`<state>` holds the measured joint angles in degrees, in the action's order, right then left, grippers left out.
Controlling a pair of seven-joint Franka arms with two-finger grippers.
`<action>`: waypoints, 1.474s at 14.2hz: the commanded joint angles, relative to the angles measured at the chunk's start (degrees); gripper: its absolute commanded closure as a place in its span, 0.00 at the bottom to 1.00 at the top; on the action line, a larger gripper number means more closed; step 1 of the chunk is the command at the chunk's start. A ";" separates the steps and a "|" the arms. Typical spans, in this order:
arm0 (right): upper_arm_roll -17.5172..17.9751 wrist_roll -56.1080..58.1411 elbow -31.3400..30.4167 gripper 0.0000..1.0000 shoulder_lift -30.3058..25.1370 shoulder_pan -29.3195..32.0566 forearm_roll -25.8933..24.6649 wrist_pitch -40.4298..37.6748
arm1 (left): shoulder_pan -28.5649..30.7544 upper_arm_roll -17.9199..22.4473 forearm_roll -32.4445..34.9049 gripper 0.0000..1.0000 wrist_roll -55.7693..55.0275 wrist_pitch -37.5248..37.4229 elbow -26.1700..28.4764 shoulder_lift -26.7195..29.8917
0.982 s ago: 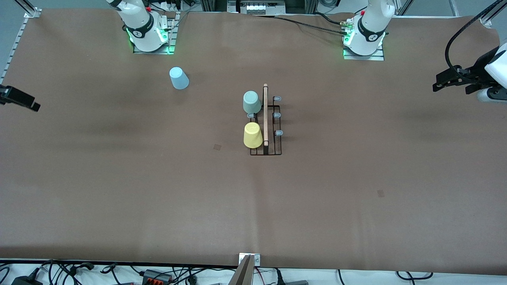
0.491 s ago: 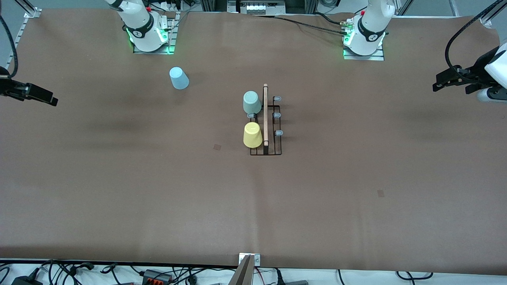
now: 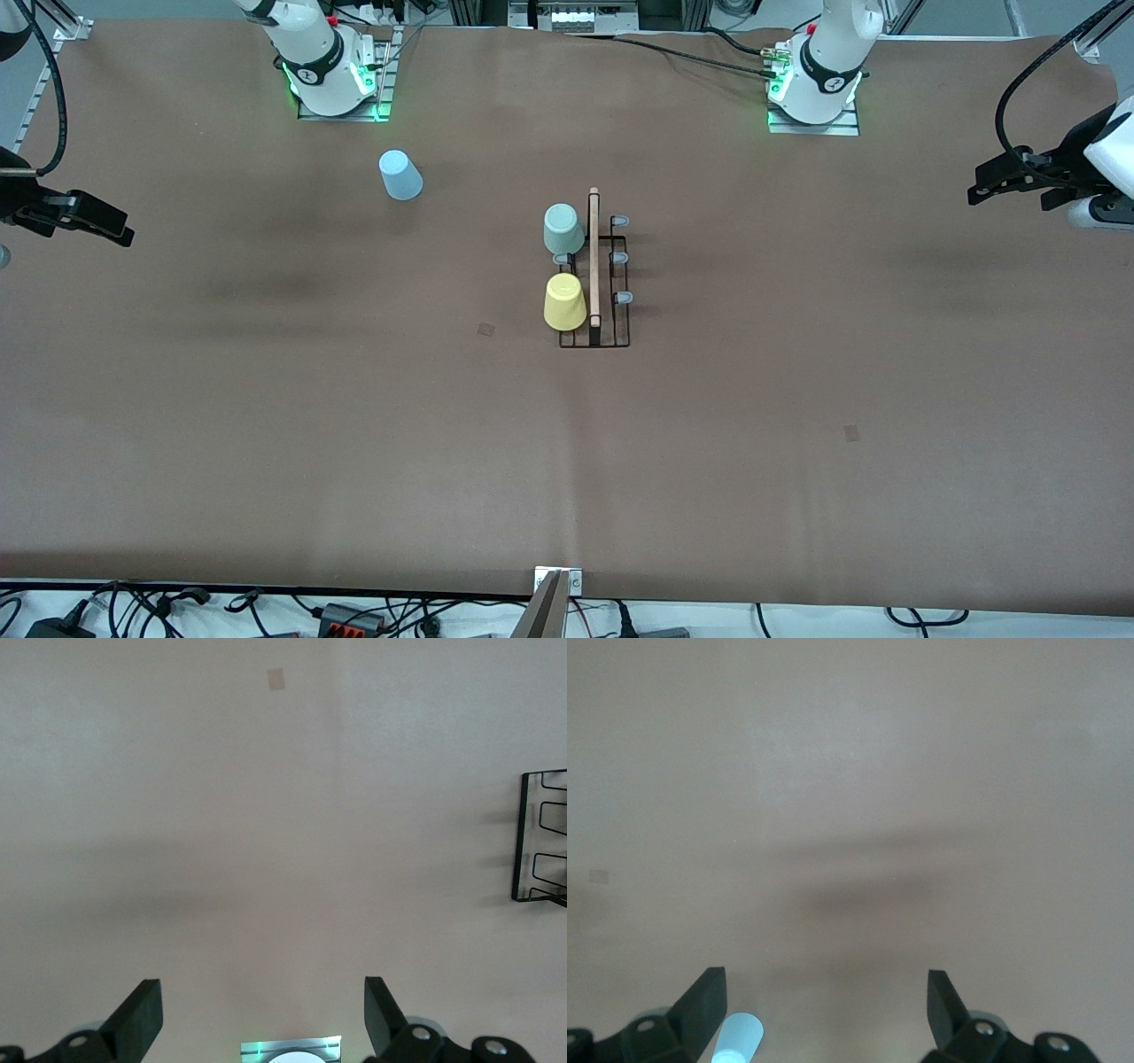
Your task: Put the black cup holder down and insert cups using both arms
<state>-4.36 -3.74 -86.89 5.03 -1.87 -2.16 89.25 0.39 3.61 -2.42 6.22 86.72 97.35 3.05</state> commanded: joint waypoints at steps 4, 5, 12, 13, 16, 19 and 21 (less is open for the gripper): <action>-1.09 -0.22 -0.30 0.00 -1.33 -0.59 1.98 -0.57 | 0.23 -0.71 -0.56 0.00 -0.24 -0.85 -1.73 -0.76; -1.09 -0.13 -0.21 0.00 -1.42 -0.59 1.98 -0.83 | 0.14 -0.89 -0.48 0.00 -0.59 -0.59 -1.73 -0.76; -1.09 0.84 -0.04 0.00 -0.90 0.12 1.81 -0.48 | -0.30 -2.55 1.36 0.00 -1.91 1.60 -1.81 -0.76; -1.09 0.84 -0.13 0.00 -0.98 0.12 1.81 -0.66 | -0.30 -2.82 1.63 0.00 -2.00 1.70 -1.73 -0.67; 0.57 0.75 -0.04 0.00 -1.25 2.91 1.46 -1.10 | -0.30 -3.52 1.63 0.00 -2.00 1.70 -1.81 -0.50; 2.07 1.01 -0.13 0.00 -1.25 4.95 1.54 -1.10 | -0.13 -3.52 1.63 0.00 -2.00 1.70 -1.81 -0.58; 2.95 1.01 -0.13 0.00 -1.25 5.48 1.72 -1.01 | -0.13 -3.52 1.63 0.00 -2.00 1.52 -1.81 -0.59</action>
<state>-3.27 -3.53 -86.88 4.60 2.10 -1.11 88.89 0.07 0.48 -2.04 4.86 88.71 97.03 3.05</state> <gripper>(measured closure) 0.000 0.000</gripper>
